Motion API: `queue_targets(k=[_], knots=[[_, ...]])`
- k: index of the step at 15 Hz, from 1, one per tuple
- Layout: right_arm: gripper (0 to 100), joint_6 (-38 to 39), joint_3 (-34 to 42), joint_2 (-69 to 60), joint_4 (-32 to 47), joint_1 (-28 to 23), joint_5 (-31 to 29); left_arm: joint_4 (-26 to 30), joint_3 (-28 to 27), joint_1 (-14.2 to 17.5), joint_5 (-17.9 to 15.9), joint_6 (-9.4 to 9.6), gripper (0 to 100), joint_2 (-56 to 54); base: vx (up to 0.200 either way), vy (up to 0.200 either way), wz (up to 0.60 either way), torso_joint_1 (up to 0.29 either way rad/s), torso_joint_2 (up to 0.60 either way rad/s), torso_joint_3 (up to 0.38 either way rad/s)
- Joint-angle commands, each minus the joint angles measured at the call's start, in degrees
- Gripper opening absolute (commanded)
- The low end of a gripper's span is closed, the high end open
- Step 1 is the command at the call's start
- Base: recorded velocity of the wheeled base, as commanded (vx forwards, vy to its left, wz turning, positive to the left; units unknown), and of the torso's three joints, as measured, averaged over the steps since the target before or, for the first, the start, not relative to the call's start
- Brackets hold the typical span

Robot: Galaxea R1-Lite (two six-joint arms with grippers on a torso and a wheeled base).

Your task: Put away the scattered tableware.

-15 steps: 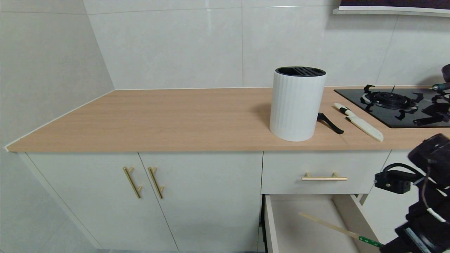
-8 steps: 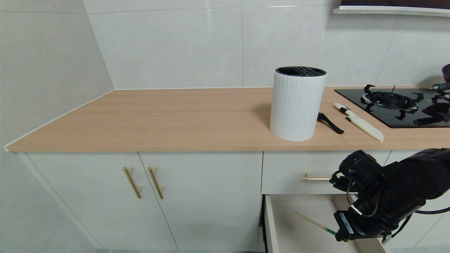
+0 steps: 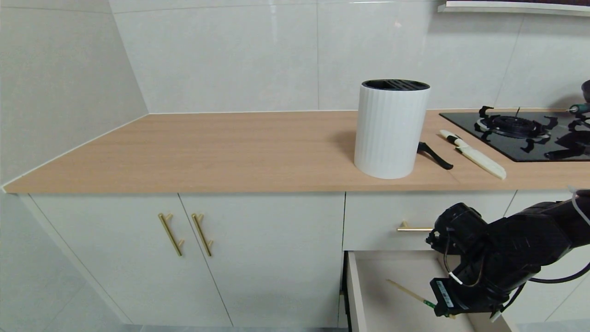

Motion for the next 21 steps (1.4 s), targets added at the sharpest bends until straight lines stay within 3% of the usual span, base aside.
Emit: queue_targets(k=[1, 11, 15, 16, 19, 21], knots=[[0, 0.03, 0.00, -0.02, -0.02, 0.01, -0.18, -0.04, 0.00, 0.01, 0.11, 0.03, 100, 0.07, 0.000, 0.000, 0.00, -0.163, 0.43, 0.256], [0, 0.12, 1.14, -1.87, -2.13, 0.01, -0.53, -0.04, 0.00, 0.01, 0.11, -0.06, 100, 0.07, 0.000, 0.000, 0.00, -0.148, 0.45, 0.297], [0, 0.47, 1.40, -3.01, -4.76, 0.09, -1.23, -0.04, 0.00, 0.01, 0.02, -0.06, 100, 0.07, 0.000, 0.000, 0.00, -0.029, 0.11, 0.089], [0, 1.00, 2.55, -3.10, -7.84, 0.89, -1.59, -0.04, 0.00, 0.01, 0.02, -0.06, 100, 0.07, 0.000, 0.000, 0.00, 0.000, 0.00, 0.000], [0, 1.00, 8.96, 2.88, -23.83, 3.52, -10.73, -0.04, 0.00, 0.01, 0.02, 0.03, 100, 0.07, 0.000, 0.000, 0.00, 0.000, 0.00, 0.000], [0, 1.18, 10.02, 8.07, -29.11, 5.10, -12.31, -0.04, 0.00, 0.01, 0.02, -0.06, 100, 0.07, 0.000, 0.000, 0.00, 0.000, 0.00, 0.000]])
